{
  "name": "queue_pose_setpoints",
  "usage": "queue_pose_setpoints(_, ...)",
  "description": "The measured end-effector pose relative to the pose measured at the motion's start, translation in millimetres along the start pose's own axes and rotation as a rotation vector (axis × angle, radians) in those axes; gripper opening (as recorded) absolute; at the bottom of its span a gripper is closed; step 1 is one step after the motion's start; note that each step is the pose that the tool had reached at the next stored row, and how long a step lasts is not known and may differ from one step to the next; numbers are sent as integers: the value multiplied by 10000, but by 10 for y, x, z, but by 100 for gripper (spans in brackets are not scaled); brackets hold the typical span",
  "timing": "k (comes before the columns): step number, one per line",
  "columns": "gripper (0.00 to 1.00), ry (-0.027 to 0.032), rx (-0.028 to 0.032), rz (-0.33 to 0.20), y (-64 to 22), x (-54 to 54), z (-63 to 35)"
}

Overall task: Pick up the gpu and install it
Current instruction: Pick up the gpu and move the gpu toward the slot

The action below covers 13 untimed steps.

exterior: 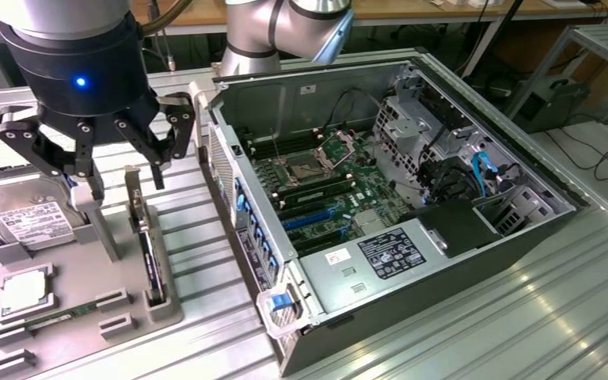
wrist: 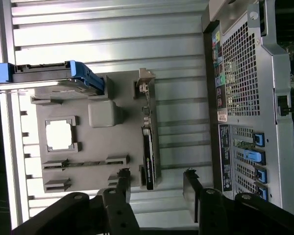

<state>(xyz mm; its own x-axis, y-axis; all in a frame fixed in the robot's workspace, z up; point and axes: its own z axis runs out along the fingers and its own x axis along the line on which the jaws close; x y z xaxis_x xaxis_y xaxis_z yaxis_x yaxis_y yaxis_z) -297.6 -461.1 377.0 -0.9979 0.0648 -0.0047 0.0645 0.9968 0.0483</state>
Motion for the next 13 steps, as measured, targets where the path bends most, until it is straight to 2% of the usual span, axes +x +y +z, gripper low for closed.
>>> queue_pose_setpoints(1, 60, 6, 0, -91, 6, 1, 6)
queue_pose_setpoints(5, 60, 37, -3, -749, 30, 3, 67)
queue_pose_setpoints(13, 60, 40, 1, -805, 44, 4, 93)
